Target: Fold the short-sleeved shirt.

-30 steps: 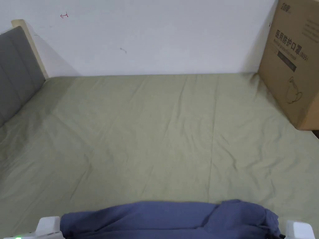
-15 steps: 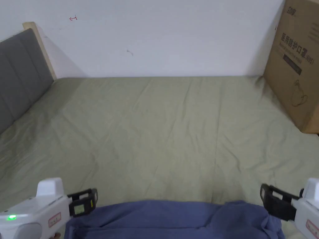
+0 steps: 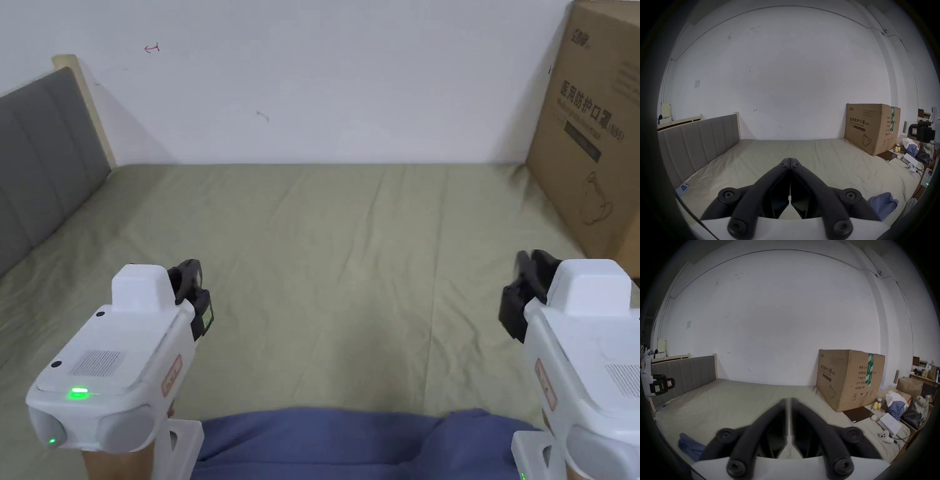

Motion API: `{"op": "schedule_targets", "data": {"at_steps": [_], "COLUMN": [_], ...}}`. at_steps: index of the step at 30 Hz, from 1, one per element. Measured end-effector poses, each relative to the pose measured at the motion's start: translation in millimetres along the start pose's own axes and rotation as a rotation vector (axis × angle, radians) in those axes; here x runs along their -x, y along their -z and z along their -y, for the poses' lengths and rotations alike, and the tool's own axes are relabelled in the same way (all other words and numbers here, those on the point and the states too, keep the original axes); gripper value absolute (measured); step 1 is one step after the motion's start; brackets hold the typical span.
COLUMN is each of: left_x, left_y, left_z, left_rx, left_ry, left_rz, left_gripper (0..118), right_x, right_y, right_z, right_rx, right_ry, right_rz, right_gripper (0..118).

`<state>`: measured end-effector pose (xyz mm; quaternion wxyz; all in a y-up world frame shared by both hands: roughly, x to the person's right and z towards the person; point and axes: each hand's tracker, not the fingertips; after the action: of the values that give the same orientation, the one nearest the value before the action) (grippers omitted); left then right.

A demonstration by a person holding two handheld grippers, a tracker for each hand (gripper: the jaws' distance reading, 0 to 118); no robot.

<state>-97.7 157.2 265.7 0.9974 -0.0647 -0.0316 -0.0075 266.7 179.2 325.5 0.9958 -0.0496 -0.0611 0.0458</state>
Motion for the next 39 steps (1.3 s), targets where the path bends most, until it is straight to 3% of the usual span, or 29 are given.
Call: {"op": "schedule_targets", "data": {"at_steps": [1,8,14,20,22,23,24,25,29,32,37,39], "left_x": [-1,25,91,157,167,172,176,180,193,190,179,183], "left_y": [-1,18,39,51,47,46,47,49,59,59,64,70], "left_z": [0,18,60,119,134,142,150,158,190,203,212,226], "left_rx": [0.008,0.14,0.465,0.703,0.76,0.805,0.836,0.863,0.936,0.943,0.926,0.918], "left_ry": [0.002,-0.048,-0.335,-0.526,-0.573,-0.598,-0.605,-0.616,-0.612,-0.621,-0.572,-0.555], "left_rz": [0.009,0.046,0.16,0.184,0.203,0.195,0.193,0.201,0.182,0.176,0.202,0.204], "left_gripper": [0,0,0,0,13,27,57,79,101,99,55,27], "right_x": [3,9,12,15,17,18,19,20,20,20,14,11], "right_y": [-1,7,16,27,32,34,35,36,40,41,41,39], "right_z": [0,0,5,14,17,19,21,22,29,33,38,38], "right_rx": [-0.012,0.01,0.042,0.085,0.1,0.107,0.113,0.118,0.146,0.164,0.185,0.187], "right_ry": [-0.003,-0.005,-0.007,-0.006,0.001,0.004,0.007,0.01,0.012,0.003,-0.003,-0.003], "right_rz": [0.005,-0.027,-0.054,-0.06,-0.055,-0.053,-0.05,-0.049,-0.044,-0.038,-0.025,-0.019], "right_gripper": [0,0,0,0,0,0,0,0,0,0,0,0]}}
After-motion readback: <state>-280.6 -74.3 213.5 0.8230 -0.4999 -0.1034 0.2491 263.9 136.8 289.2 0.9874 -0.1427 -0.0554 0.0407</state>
